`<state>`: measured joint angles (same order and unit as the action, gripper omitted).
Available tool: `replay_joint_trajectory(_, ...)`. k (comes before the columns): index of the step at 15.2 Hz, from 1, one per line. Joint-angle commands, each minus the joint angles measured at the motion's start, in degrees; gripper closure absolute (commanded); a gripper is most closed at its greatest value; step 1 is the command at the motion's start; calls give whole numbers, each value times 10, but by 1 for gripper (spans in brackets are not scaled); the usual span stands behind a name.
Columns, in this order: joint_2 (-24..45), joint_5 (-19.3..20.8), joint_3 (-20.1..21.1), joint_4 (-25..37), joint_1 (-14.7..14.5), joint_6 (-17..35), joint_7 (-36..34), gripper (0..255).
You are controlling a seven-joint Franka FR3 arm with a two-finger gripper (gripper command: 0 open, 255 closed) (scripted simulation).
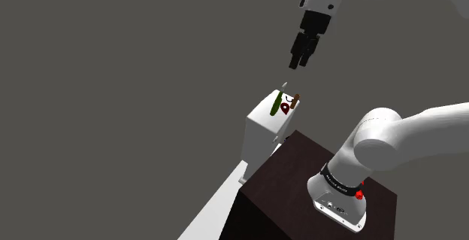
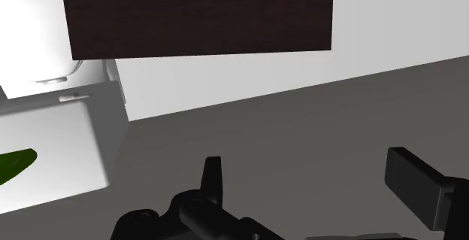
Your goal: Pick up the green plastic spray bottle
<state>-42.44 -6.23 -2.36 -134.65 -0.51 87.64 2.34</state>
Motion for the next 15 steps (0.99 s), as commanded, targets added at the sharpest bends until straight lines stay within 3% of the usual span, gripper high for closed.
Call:
replay_joint_trajectory(1, 0, 0, 0, 0, 0, 0, 0, 0)
replay_joint_trajectory(15, 297, -20, -72, 131, 63, 103, -52, 0)
